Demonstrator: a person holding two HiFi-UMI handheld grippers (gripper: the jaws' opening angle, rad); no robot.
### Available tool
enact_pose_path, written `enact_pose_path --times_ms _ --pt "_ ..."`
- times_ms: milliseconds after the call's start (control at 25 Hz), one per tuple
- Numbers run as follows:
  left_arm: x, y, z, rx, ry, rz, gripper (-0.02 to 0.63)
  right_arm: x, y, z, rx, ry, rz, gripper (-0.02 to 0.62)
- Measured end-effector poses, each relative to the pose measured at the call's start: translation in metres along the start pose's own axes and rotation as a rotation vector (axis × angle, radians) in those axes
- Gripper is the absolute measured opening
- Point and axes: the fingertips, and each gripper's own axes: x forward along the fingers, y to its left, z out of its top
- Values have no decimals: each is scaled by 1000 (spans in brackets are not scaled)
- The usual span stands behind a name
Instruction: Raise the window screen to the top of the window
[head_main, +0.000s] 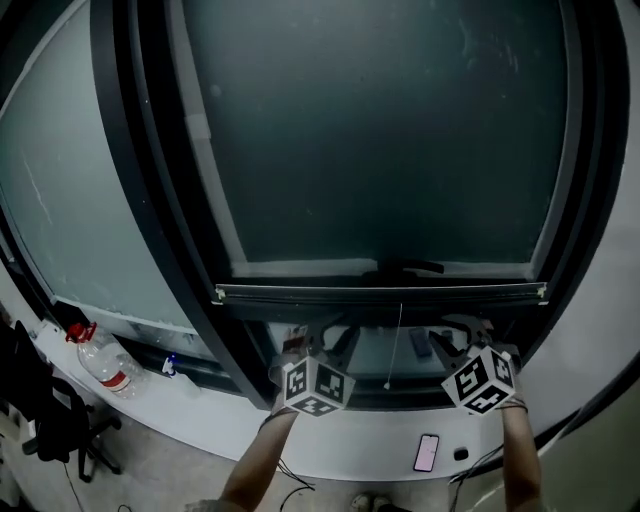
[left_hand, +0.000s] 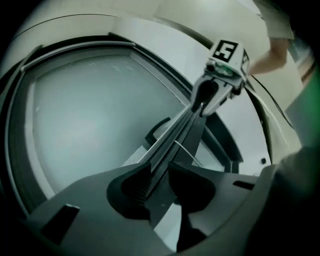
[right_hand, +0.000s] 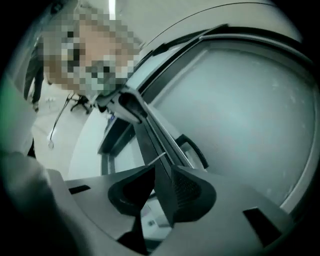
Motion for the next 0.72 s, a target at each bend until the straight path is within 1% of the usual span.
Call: enact_pose_path --times_ms 40,120,160,240,320,440,560,600,640,680,720 --pt "7 5 -1 76 31 -4 91 8 -11 -5 -80 52 -1 89" --pt "18 14 -5 214 90 -11 91 19 -32 -12 -197 127 -9 89" --pt "21 16 -9 266 119 -22 91 22 -38 -17 -237 160 -4 89" --pt "26 21 -17 337 172 -52 91 29 -43 -26 -292 219 27 89" --pt "29 27 -25 386 225 -73 91 35 -44 -36 -331 258 58 87" --pt "31 36 -36 414 285 -70 90 42 -43 -48 -353 296 87 71" --pt "33 39 -37 455 293 -55 80 47 -47 -57 -389 315 100 51" --pt "34 38 -38 474 292 -52 81 48 -47 -59 -406 319 107 29" --pt "34 37 -40 495 294 -55 80 48 -46 -60 -419 324 115 29" --pt "34 36 -42 514 300 -68 79 49 -45 -60 -428 328 121 28" --pt "34 34 -44 530 306 -93 61 49 -46 -60 -437 332 123 28"
